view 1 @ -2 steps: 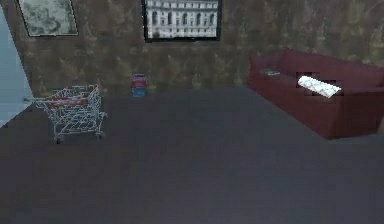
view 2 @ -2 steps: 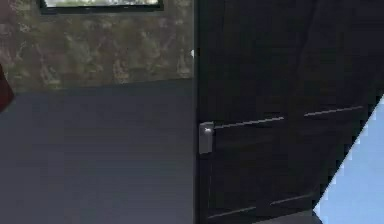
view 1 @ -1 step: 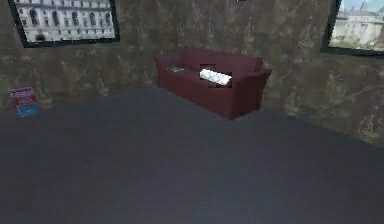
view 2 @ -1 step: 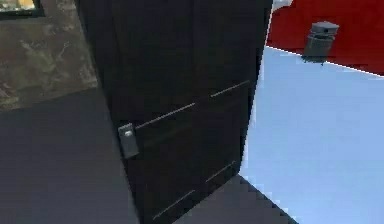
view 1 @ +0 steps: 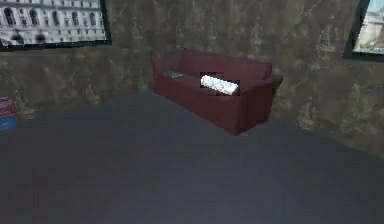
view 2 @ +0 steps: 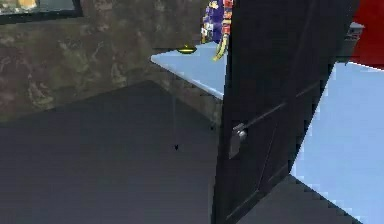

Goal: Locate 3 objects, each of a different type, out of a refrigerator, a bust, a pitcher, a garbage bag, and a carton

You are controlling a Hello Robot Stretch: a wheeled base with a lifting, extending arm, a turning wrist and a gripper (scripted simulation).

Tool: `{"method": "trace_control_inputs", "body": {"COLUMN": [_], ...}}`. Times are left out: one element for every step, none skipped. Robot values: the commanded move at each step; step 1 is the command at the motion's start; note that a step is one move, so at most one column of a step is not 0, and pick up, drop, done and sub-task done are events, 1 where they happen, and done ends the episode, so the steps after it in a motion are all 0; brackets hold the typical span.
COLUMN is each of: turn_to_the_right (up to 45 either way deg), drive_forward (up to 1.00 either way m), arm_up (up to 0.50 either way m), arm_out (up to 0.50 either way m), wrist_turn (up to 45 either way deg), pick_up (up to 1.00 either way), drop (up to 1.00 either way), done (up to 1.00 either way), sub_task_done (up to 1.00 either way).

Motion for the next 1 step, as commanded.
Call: {"method": "trace_control_inputs", "body": {"turn_to_the_right": [45.0], "drive_forward": [0.0], "arm_up": [0.0], "arm_out": [0.0], "wrist_turn": [0.0], "pick_up": [0.0], "drop": [0.0], "done": [0.0], "sub_task_done": [0.0]}}
